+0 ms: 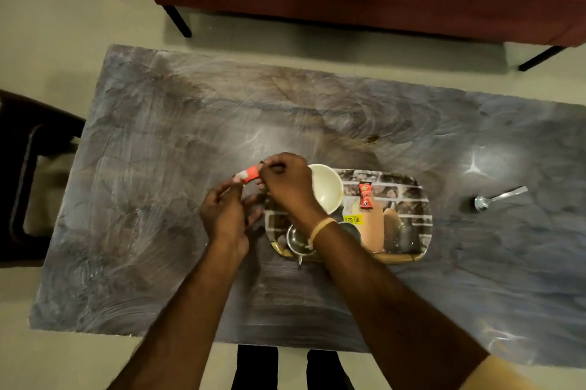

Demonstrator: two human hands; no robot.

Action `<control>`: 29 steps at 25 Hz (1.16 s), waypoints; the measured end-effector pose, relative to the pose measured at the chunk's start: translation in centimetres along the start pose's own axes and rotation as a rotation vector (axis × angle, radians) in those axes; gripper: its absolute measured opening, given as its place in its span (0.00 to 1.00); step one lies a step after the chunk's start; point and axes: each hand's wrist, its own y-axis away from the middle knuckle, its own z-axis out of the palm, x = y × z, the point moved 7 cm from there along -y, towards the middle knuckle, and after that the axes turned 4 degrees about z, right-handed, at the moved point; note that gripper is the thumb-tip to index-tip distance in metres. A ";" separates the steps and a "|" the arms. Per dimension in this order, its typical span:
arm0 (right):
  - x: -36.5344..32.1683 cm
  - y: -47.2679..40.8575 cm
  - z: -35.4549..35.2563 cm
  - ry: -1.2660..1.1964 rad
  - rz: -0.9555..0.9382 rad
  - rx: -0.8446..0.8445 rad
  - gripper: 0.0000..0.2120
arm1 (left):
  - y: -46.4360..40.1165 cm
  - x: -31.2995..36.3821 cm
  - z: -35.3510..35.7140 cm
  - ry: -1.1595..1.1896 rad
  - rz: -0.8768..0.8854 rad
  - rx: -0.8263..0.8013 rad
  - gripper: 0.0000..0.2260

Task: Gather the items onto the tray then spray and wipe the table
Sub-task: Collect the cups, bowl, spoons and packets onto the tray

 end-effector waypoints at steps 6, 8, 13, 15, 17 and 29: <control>1.4 4.6 -15.7 -0.567 0.175 0.312 0.08 | 8.4 2.1 15.7 -0.476 0.425 -0.563 0.03; 3.9 5.1 -19.3 -0.622 0.194 0.374 0.09 | 9.5 -0.4 19.6 -0.678 0.499 -0.699 0.05; 10.7 5.2 -24.1 -0.672 0.360 0.519 0.07 | 9.6 -7.4 25.3 -1.151 0.652 -0.858 0.03; 12.4 4.6 -24.8 -0.637 0.407 0.547 0.08 | 8.9 -9.2 26.4 -1.245 0.697 -0.864 0.02; 13.5 3.6 -25.2 -0.563 0.421 0.572 0.07 | 8.0 -10.5 27.4 -1.317 0.742 -0.858 0.02; 14.8 1.2 -25.9 -0.323 0.396 0.643 0.10 | 6.6 -12.1 29.1 -1.390 0.868 -0.765 0.06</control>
